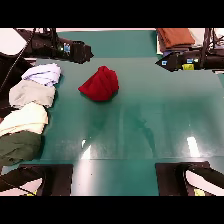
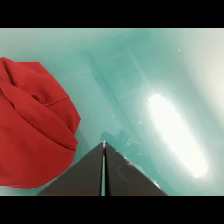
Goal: Fold the shirts.
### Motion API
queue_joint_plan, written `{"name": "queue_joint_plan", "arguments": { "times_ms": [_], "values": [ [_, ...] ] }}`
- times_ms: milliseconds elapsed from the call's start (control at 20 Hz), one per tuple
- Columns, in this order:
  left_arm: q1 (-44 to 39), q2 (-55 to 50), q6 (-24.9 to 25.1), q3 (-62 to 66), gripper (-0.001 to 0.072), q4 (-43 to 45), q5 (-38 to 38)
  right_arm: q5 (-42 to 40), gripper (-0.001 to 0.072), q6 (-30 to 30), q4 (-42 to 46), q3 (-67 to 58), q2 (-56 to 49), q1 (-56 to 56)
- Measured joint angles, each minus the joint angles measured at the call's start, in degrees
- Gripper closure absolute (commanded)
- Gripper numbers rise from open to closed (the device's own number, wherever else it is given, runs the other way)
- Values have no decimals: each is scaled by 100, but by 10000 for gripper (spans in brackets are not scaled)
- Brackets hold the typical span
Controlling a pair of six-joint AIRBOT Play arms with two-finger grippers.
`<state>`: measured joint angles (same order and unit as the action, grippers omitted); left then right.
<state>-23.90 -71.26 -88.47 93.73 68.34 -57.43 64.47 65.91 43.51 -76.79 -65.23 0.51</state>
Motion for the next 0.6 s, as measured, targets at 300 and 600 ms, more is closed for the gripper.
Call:
{"name": "queue_joint_plan", "arguments": {
  "times_ms": [300,600],
  "values": [
    [2,0,-2,0,679,0,0,0,697,-2,0,0,0,0],
    [0,-2,-2,0,674,-4,59,2,697,0,0,0,0,0]
  ]
}}
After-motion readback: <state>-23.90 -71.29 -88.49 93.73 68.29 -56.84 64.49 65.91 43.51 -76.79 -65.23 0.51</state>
